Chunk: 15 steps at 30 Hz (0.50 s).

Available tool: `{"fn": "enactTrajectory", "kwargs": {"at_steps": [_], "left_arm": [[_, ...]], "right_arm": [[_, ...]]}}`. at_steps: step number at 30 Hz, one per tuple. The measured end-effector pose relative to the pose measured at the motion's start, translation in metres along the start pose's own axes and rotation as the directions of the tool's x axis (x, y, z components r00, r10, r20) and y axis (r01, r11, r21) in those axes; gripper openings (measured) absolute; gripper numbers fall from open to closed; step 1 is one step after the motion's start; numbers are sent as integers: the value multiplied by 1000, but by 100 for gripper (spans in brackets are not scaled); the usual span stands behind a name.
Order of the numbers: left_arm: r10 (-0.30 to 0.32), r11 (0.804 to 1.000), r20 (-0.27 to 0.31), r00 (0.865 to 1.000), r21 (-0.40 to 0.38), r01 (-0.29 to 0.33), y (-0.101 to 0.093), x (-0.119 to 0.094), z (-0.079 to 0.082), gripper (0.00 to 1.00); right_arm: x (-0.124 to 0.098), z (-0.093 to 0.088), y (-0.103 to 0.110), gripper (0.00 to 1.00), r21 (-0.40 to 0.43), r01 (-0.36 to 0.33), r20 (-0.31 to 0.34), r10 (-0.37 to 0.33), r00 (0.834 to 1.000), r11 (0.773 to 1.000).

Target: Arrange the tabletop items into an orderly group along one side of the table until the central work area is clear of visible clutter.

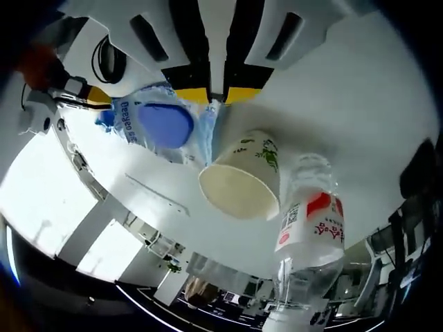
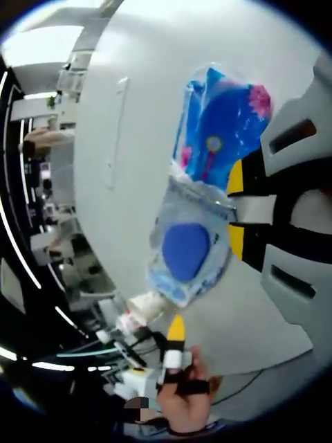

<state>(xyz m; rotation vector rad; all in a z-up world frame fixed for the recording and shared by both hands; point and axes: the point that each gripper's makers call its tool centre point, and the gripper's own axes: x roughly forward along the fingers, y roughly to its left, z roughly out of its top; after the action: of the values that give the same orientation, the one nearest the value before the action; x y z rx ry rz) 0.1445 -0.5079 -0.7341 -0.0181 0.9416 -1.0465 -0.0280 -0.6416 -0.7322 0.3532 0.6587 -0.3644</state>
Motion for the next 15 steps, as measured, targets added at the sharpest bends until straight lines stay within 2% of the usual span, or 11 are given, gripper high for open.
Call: {"fn": "enactTrajectory", "kwargs": {"at_steps": [5,9,15], "left_arm": [[3,995,-14,1000,95,-2,9,-12,-7,3],[-5,986,-30,1000,167,10,13,-22,-14,5],[-12,974,-48,999,226,23,16,-36,-25,5]], "right_arm": [[-13,-2,-13,12,4,25,19,-25,1000,1000],[-25,-6,-35,11,18,78,26,-79,997,997],[-40,-13,-73,11,61,175,20,-176,984,983]]}}
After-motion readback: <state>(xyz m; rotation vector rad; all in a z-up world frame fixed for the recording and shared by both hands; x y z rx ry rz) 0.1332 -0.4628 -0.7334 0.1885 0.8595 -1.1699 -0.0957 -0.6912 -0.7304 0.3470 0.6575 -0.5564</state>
